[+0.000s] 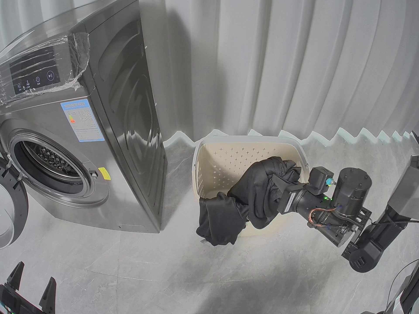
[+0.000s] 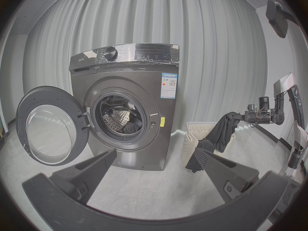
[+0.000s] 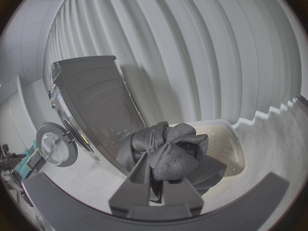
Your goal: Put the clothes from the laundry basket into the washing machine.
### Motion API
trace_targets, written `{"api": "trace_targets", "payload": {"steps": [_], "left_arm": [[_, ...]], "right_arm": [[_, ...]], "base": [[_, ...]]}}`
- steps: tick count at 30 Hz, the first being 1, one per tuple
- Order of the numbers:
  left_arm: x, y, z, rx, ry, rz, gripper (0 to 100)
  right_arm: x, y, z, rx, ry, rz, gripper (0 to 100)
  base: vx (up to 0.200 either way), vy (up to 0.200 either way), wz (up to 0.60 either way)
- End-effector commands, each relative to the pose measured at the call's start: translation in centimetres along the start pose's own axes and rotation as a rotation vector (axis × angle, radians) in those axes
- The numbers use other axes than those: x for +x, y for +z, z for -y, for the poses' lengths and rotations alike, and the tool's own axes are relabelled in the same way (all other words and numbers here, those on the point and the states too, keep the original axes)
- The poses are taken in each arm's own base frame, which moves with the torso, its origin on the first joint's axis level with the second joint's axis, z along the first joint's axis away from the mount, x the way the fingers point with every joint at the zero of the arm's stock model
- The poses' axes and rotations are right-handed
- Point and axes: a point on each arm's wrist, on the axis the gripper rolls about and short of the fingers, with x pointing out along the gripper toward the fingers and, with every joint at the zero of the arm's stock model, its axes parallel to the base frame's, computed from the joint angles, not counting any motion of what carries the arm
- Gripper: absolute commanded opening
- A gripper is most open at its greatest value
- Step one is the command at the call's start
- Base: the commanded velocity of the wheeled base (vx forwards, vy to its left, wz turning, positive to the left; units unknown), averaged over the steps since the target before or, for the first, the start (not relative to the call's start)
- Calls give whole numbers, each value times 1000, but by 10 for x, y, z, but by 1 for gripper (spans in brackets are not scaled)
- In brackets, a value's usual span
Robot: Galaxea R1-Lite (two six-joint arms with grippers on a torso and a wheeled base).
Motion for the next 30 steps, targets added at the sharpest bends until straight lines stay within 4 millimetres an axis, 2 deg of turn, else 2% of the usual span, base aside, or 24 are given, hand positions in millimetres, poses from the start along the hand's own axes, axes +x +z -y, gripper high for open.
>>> {"api": "trace_targets", "payload": {"steps": [1, 8, 9, 10, 13, 16, 18, 20, 28, 30], "left_arm": [[0, -4, 0, 0, 0, 0, 100], [0, -4, 0, 0, -1, 0, 100], [0, -4, 0, 0, -1, 0, 100], [0, -4, 0, 0, -1, 0, 100], [0, -4, 0, 0, -1, 0, 100], [0, -4, 0, 0, -1, 0, 100], [0, -4, 0, 0, -1, 0, 100], [0, -4, 0, 0, -1, 0, 100], [0, -4, 0, 0, -1, 0, 100], [0, -4, 0, 0, -1, 0, 100]], "right_arm": [[-30, 22, -14, -44, 60, 71, 0], [-54, 60, -20, -101, 89, 171, 0], [-54, 60, -20, -101, 89, 171, 0], [-63, 68, -22, -109, 93, 181, 0], [-78, 72, -20, -123, 92, 162, 0], [-84, 74, -18, -132, 84, 157, 0], [-86, 75, -18, -133, 85, 154, 0], [-97, 70, -16, -136, 78, 117, 0], [-103, 68, -14, -136, 79, 107, 0], [-103, 69, -14, -134, 80, 110, 0]], "base": [[0, 0, 0], [0, 0, 0], [0, 0, 0], [0, 0, 0], [0, 0, 0], [0, 0, 0], [-200, 0, 0], [-200, 0, 0], [-200, 0, 0], [0, 0, 0]]}}
